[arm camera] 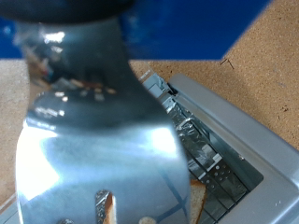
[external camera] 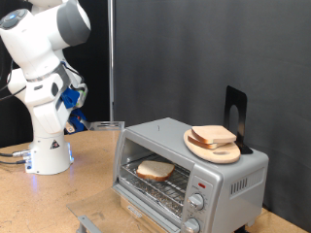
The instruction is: Make a piece of toast with the oven
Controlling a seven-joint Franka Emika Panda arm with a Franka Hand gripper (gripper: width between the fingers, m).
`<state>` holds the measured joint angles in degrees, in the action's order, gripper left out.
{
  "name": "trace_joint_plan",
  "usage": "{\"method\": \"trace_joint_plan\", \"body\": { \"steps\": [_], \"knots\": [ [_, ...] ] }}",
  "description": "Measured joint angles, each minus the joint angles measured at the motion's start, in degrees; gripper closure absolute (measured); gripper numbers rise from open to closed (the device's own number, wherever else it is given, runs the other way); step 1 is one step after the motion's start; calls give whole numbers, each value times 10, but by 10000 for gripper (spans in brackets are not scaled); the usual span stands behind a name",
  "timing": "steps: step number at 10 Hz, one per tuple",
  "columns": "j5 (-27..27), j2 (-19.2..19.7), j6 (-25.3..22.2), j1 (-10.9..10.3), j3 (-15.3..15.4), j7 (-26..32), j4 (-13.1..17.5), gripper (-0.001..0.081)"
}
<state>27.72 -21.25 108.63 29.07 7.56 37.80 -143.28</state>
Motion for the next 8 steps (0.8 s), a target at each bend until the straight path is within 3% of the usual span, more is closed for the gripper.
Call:
{"method": "trace_joint_plan", "body": {
  "steps": [4, 8],
  "knots": [
    [102, 0, 3, -21, 7, 17, 10, 413],
    [114, 0, -10, -56, 59, -41, 42, 413]
  ]
}}
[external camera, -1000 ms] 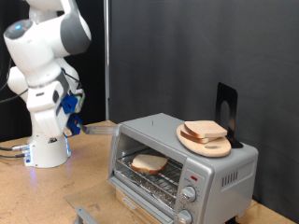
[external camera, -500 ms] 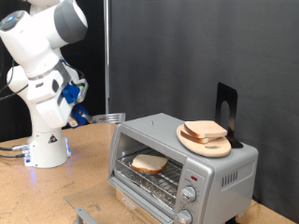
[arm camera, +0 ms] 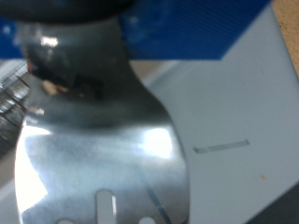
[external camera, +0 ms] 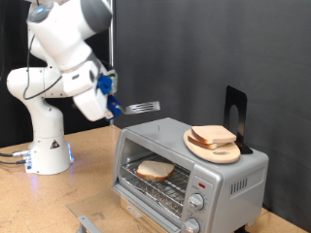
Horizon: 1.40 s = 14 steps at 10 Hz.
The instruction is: Make a piece of toast with the oven
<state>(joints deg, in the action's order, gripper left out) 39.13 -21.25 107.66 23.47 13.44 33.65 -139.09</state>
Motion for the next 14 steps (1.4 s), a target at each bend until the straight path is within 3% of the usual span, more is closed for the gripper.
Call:
{"method": "trace_joint_plan", "body": {
  "steps": [4, 7, 14],
  "knots": [
    [26, -1, 8, -27, 56, -71, 28, 413],
    [20, 4, 39, -30, 101, -109, 26, 413],
    [-7, 81, 180, -30, 189, -149, -4, 413]
  ]
}}
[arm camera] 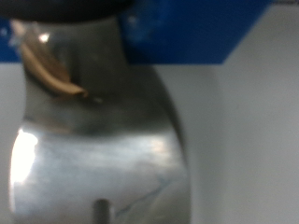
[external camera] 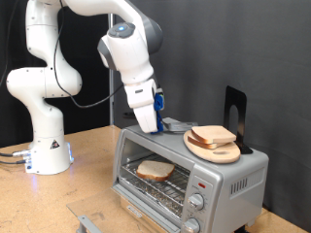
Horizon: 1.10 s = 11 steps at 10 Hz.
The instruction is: Make a piece of toast with the oven
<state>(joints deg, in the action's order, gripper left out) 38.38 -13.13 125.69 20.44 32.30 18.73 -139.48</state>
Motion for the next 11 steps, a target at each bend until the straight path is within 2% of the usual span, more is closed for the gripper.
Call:
{"method": "trace_joint_plan", "body": {
  "steps": [1, 2, 3, 4, 7, 11],
  "knots": [
    [3, 0, 1, 0, 5, 0, 1, 338],
    [7, 0, 1, -1, 8, 0, 3, 338],
    [11, 0, 1, -3, 9, 3, 3, 151],
    [13, 0, 1, -4, 10, 7, 4, 48],
    [11, -2, 5, -6, 17, 35, 6, 0],
    [5, -20, 25, -14, 38, 68, 7, -2]
  ]
}}
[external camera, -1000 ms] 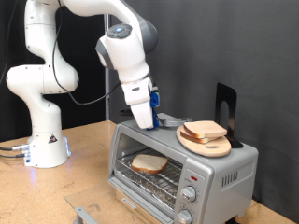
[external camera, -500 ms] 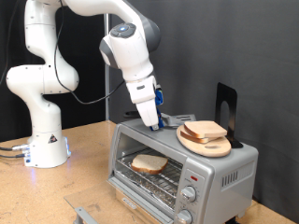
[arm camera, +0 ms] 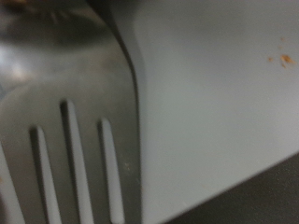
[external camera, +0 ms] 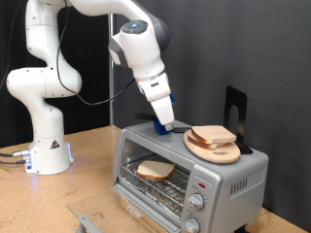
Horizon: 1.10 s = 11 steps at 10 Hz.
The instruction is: Make a piece of toast with the oven
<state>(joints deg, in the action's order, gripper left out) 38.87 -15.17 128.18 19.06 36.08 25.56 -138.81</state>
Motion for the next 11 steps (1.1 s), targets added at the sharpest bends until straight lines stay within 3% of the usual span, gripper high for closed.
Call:
{"method": "trace_joint_plan", "body": {
  "steps": [3, 5, 6, 8, 11],
  "knots": [
    [13, -35, -41, -5, -7, 5, 2, -2],
    [29, -34, -19, -5, -8, 10, -3, -2],
    [64, -37, -5, -5, -19, 31, -9, -2],
    [123, -54, -2, -2, -63, 89, -26, -2],
    [121, -75, -69, 12, -128, 145, -42, -2]
  ]
}}
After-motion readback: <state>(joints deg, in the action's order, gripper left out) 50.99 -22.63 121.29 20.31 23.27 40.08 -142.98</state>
